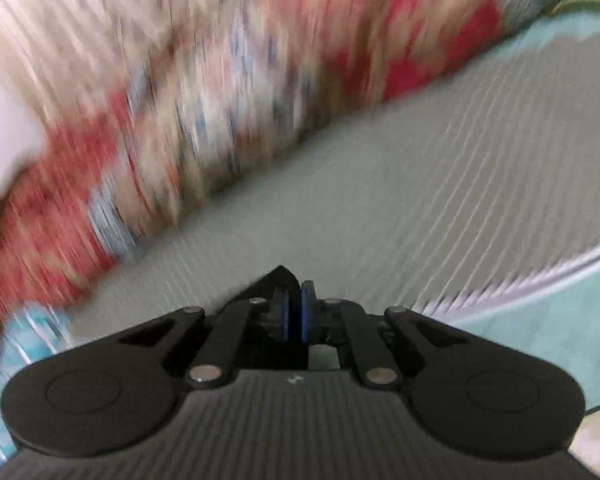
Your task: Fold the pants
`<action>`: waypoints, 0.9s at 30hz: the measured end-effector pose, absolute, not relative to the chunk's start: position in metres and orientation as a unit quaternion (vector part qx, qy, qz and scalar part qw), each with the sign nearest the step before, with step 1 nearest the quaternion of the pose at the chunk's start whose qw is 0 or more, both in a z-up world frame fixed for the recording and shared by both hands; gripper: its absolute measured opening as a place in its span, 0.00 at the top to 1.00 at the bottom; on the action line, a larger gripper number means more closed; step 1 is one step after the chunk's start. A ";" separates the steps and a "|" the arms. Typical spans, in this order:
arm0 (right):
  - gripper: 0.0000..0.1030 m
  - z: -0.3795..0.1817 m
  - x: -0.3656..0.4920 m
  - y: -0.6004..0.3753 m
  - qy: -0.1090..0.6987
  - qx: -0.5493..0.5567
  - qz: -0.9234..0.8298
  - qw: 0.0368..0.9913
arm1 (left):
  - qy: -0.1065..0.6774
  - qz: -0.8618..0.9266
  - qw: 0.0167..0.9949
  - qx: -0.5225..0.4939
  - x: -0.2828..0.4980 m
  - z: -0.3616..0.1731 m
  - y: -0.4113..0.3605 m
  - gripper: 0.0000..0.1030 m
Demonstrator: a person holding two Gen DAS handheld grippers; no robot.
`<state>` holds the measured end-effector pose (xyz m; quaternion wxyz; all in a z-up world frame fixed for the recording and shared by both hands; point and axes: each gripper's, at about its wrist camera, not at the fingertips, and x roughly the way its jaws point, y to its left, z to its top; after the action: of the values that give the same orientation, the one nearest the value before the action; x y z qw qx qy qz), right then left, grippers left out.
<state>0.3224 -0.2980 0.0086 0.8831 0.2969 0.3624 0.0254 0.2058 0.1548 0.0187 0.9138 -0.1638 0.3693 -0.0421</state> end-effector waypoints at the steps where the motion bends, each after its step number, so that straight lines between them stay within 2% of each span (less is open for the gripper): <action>1: 0.92 0.029 0.312 -0.316 0.335 0.299 0.017 0.894 | 0.363 -0.047 0.915 -0.168 0.197 0.026 0.157 0.83; 6: 0.92 0.099 0.228 -0.404 0.240 0.285 -0.050 0.927 | 0.360 -0.083 0.917 -0.151 0.158 0.041 0.146 0.86; 9: 0.92 0.108 0.159 -0.439 0.237 0.263 -0.087 0.931 | 0.382 -0.123 0.909 -0.113 0.133 0.033 0.123 0.86; 12: 0.92 0.089 0.092 -0.453 0.265 0.238 -0.135 0.925 | 0.415 -0.172 0.893 -0.039 0.103 0.016 0.087 0.82; 13: 0.92 0.078 0.069 -0.456 0.277 0.235 -0.156 0.919 | 0.422 -0.188 0.887 -0.009 0.093 0.011 0.076 0.78; 14: 0.91 0.066 0.052 -0.459 0.290 0.241 -0.176 0.909 | 0.431 -0.204 0.879 0.026 0.082 0.005 0.066 0.66; 16: 0.88 0.040 0.019 -0.469 0.322 0.267 -0.215 0.883 | 0.433 -0.230 0.869 0.059 0.069 0.006 0.062 0.54; 18: 0.88 0.025 -0.003 -0.476 0.337 0.281 -0.237 0.867 | 0.421 -0.252 0.870 0.044 0.069 0.023 0.072 0.52; 20: 0.87 0.027 -0.008 -0.475 0.336 0.276 -0.255 0.864 | 0.391 -0.249 0.886 0.009 0.082 0.048 0.091 0.40; 22: 0.87 0.040 -0.003 -0.475 0.319 0.269 -0.254 0.873 | 0.356 -0.223 0.907 -0.022 0.106 0.067 0.109 0.38; 25: 0.74 0.059 0.015 -0.470 0.297 0.249 -0.237 0.891 | 0.338 -0.202 0.918 -0.047 0.158 0.068 0.120 0.37; 26: 0.65 0.062 0.027 -0.464 0.293 0.239 -0.226 0.898 | 0.350 -0.197 0.914 -0.058 0.179 0.061 0.119 0.34; 27: 0.60 0.064 0.040 -0.457 0.291 0.227 -0.213 0.905 | 0.365 -0.187 0.909 -0.069 0.197 0.051 0.118 0.32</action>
<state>0.0398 -0.4566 0.0637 0.9048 0.2269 0.2905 -0.2133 0.1974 0.1183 0.0508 0.9094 -0.0686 0.3655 -0.1866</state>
